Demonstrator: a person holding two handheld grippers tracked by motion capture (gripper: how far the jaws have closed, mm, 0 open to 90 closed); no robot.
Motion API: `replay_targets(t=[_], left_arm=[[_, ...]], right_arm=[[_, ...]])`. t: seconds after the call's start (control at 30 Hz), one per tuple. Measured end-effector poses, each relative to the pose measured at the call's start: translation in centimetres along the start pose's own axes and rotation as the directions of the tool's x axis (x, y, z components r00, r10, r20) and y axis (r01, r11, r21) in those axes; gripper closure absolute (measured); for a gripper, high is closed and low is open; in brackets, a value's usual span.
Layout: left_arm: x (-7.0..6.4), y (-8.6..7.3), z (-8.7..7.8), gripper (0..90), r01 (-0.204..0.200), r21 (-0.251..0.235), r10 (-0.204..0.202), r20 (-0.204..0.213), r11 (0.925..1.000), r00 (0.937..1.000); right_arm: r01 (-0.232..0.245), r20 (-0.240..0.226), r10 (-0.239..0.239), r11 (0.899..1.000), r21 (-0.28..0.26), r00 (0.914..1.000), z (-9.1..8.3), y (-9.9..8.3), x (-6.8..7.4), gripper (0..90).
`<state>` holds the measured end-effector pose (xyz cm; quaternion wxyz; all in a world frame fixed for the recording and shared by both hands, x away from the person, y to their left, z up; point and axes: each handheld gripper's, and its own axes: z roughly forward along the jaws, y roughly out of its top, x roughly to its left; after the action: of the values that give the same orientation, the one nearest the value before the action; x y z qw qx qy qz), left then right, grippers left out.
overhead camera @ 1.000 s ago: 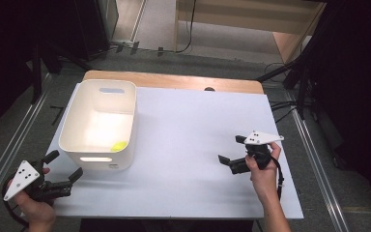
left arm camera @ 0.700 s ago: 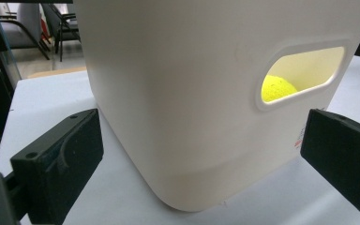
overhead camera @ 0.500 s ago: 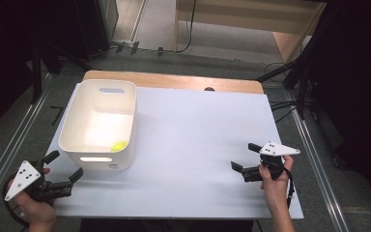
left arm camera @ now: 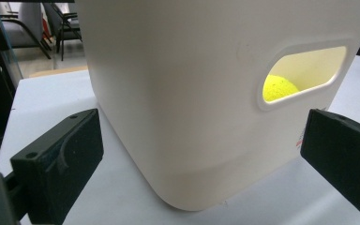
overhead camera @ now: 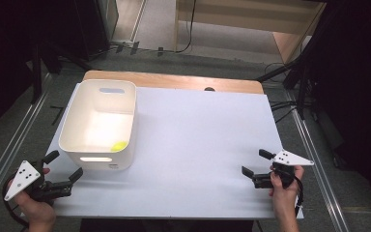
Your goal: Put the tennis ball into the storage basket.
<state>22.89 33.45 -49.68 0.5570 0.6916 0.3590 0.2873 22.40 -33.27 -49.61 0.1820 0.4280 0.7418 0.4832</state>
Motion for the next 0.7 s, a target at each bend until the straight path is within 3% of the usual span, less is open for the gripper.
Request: replay_targets(t=[0.33, 0.43, 0.7], left_arm=[[0.0, 0.0, 0.0, 0.0, -0.002, 0.0, 0.002, 0.006, 1.0, 1.0], [0.0, 0.0, 0.0, 0.0, -0.002, 0.0, 0.002, 0.006, 1.0, 1.0], [0.0, 0.1, -0.1, 0.0, -0.001, -0.003, 0.001, 0.0, 1.0, 1.0]], right_arm=[[-0.052, 0.04, 0.056, 0.995, -0.08, 0.9976, -1.5, -1.6, -0.6, 0.0], [-0.042, 0.042, 0.047, 0.994, -0.099, 0.998, -1.9, -2.2, -0.8, 0.0], [-0.073, 0.04, 0.083, 0.973, -0.219, 0.9957, -4.3, -3.3, -1.6, 0.0]])
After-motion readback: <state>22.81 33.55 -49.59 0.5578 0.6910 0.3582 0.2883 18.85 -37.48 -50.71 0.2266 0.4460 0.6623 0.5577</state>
